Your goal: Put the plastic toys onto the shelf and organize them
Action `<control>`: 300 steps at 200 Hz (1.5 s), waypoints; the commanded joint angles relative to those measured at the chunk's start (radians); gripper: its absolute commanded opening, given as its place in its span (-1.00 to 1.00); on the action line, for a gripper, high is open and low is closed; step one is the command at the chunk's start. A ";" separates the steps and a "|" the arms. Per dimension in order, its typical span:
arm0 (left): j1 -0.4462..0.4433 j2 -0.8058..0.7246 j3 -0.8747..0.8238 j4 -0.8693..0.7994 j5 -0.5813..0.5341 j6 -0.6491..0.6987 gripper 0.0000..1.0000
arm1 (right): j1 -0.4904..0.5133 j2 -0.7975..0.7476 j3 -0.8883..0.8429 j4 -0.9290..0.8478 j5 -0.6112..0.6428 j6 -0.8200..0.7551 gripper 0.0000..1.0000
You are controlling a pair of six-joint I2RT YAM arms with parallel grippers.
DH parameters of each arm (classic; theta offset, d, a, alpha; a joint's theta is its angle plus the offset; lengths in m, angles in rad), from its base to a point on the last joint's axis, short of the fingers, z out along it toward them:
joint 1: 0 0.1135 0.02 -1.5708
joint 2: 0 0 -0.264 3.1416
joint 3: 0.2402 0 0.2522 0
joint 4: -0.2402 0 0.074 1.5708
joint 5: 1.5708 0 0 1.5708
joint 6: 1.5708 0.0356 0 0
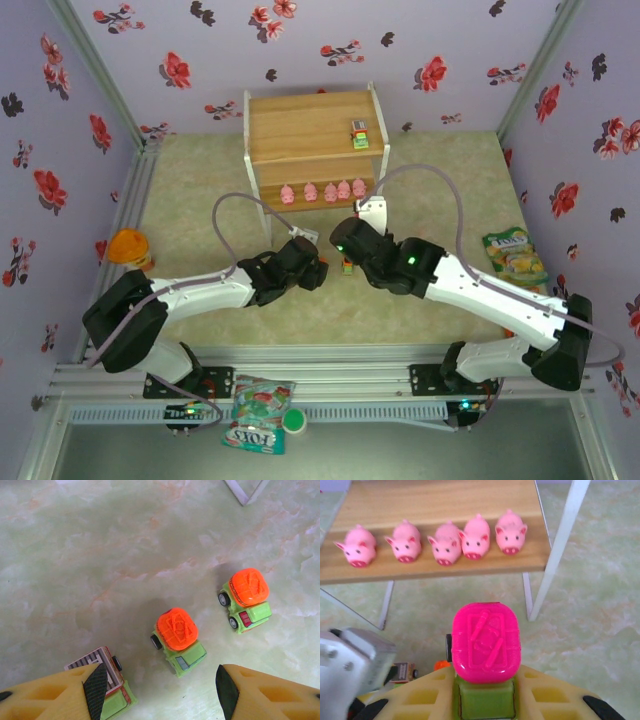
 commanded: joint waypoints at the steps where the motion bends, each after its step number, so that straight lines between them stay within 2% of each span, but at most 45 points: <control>1: 0.008 0.004 0.028 0.006 0.000 0.019 0.27 | 0.006 0.007 0.096 -0.041 0.045 -0.078 -0.45; 79: 0.009 -0.005 0.027 0.001 0.000 0.019 0.27 | -0.005 0.155 0.382 -0.058 0.080 -0.269 -0.45; 129: 0.008 -0.018 0.021 0.000 0.000 0.024 0.27 | -0.073 0.262 0.568 -0.089 0.020 -0.333 -0.45; 234: 0.008 -0.030 0.021 -0.009 -0.001 0.027 0.27 | -0.226 0.466 0.834 -0.143 -0.145 -0.366 -0.44; 300: 0.008 -0.036 0.023 -0.014 -0.001 0.027 0.27 | -0.260 0.533 0.912 -0.189 -0.164 -0.378 -0.44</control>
